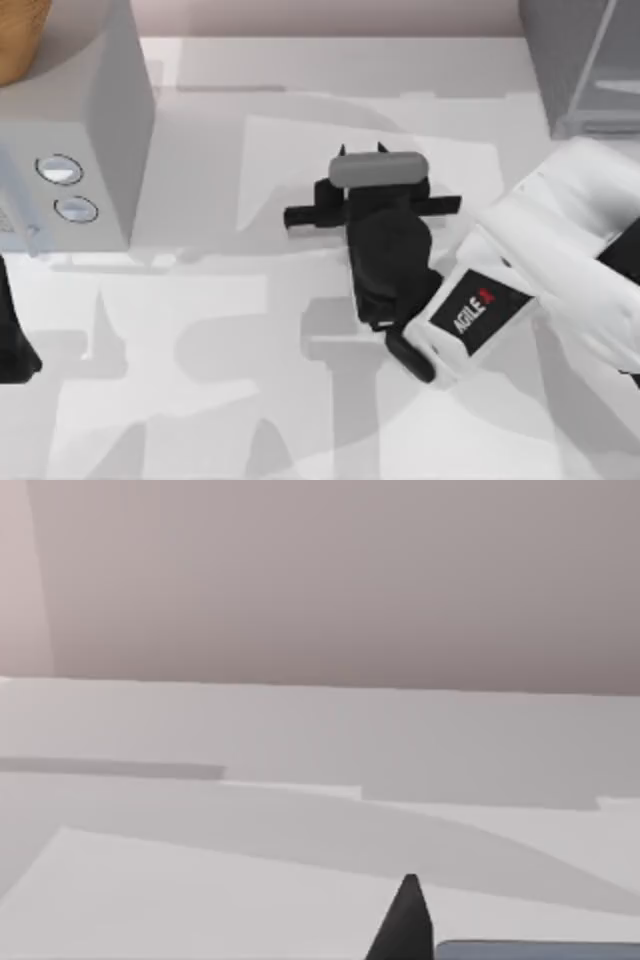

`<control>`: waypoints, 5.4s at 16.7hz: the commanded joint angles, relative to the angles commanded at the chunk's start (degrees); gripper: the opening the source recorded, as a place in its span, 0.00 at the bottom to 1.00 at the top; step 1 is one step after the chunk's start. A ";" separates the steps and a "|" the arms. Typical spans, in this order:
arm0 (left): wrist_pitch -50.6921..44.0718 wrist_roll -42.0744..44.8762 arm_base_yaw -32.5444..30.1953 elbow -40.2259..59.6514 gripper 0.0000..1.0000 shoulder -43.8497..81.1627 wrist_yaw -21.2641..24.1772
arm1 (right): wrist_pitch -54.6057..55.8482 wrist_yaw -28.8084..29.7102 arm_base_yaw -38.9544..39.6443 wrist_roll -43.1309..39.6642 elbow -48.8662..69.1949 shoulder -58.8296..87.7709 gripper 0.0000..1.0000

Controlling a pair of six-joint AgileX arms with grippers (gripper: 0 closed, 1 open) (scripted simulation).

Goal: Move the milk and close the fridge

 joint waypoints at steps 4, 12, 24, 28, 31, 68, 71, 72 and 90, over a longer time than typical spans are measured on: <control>0.00 0.00 0.00 0.00 1.00 0.00 0.00 | 0.00 0.00 0.00 0.00 0.00 0.00 0.00; 0.00 0.00 0.00 0.00 1.00 0.00 0.00 | -3.22 -0.05 0.16 0.08 -1.22 -4.39 0.00; 0.00 0.00 0.00 0.00 1.00 0.00 0.00 | -6.81 -8.97 -9.62 0.09 -12.39 -18.64 0.00; 0.00 0.00 0.00 0.00 1.00 0.00 0.00 | -9.63 -19.51 -21.23 0.08 -25.28 -35.12 0.00; 0.00 0.00 0.00 0.00 1.00 0.00 0.00 | -11.45 -27.15 -30.01 0.15 -34.70 -47.29 0.00; 0.00 0.00 0.00 0.00 1.00 0.00 0.00 | -17.32 -48.59 -51.96 -0.11 4.76 -12.09 0.00; 0.00 0.00 0.00 0.00 1.00 0.00 0.00 | -17.32 -48.59 -51.96 -0.11 4.76 -12.09 0.00; 0.00 0.00 0.00 0.00 1.00 0.00 0.00 | -17.32 -48.59 -51.96 -0.11 4.76 -12.09 0.08; 0.00 0.00 0.00 0.00 1.00 0.00 0.00 | -17.32 -48.59 -51.96 -0.11 4.76 -12.09 1.00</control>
